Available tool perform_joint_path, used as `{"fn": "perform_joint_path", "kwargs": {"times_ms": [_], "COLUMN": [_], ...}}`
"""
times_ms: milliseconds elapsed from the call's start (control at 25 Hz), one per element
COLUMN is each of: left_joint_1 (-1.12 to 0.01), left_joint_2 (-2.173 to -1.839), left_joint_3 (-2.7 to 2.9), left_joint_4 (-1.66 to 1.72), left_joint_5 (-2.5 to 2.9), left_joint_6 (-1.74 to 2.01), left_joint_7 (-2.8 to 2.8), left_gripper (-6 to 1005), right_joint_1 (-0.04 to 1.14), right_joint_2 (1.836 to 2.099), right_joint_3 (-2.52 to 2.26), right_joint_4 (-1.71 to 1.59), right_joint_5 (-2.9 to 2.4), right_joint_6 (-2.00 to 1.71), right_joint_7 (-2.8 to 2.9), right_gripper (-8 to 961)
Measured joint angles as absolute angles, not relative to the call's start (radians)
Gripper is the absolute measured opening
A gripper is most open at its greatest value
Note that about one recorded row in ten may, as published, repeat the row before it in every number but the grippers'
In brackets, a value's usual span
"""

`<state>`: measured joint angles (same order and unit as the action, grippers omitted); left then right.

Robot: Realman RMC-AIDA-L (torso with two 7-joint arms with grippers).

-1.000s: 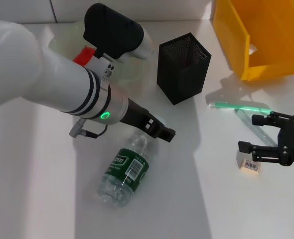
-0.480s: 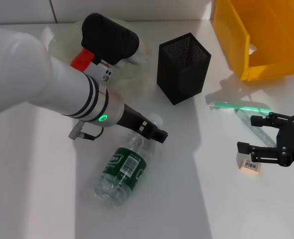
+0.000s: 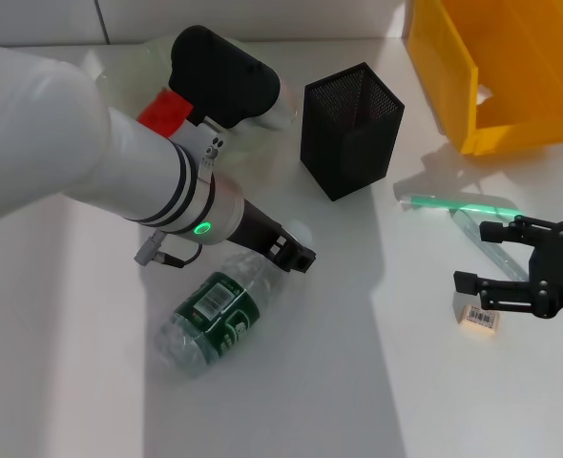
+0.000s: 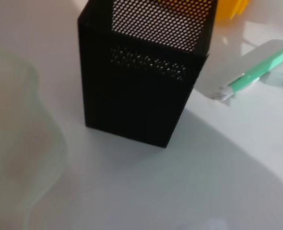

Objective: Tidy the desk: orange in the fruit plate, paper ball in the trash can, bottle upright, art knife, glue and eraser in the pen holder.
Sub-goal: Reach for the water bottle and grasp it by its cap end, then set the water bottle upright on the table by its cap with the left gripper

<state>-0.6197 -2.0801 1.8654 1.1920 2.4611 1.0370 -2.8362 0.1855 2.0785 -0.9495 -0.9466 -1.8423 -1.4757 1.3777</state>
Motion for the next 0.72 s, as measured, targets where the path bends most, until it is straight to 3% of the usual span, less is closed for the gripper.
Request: {"fn": "perform_joint_path", "kwargs": {"times_ms": [320,600,720], "left_joint_1": [-0.596,-0.457,-0.339], "left_joint_2": [-2.078,-2.072,-2.071], "left_joint_3": [1.873,1.781,1.675], "left_joint_4": [1.259,1.462,1.598], "left_joint_5": [2.47,2.467,2.445], "left_joint_6": [1.055,1.148,1.189], "left_joint_7": [-2.806,-2.677,-2.578], "left_gripper": [464,445,446], "right_joint_1": [0.188,0.187,0.187], "right_joint_2": [2.079,2.078,2.078], "right_joint_3": [-0.95,-0.949,-0.949], "right_joint_4": [-0.946,-0.946,-0.946], "right_joint_5": [-1.842,-1.842,-1.842], "right_joint_6": [-1.471,-1.471,-1.471], "right_joint_7": [1.385,1.386,1.391], "right_gripper": [813,812,812]}}
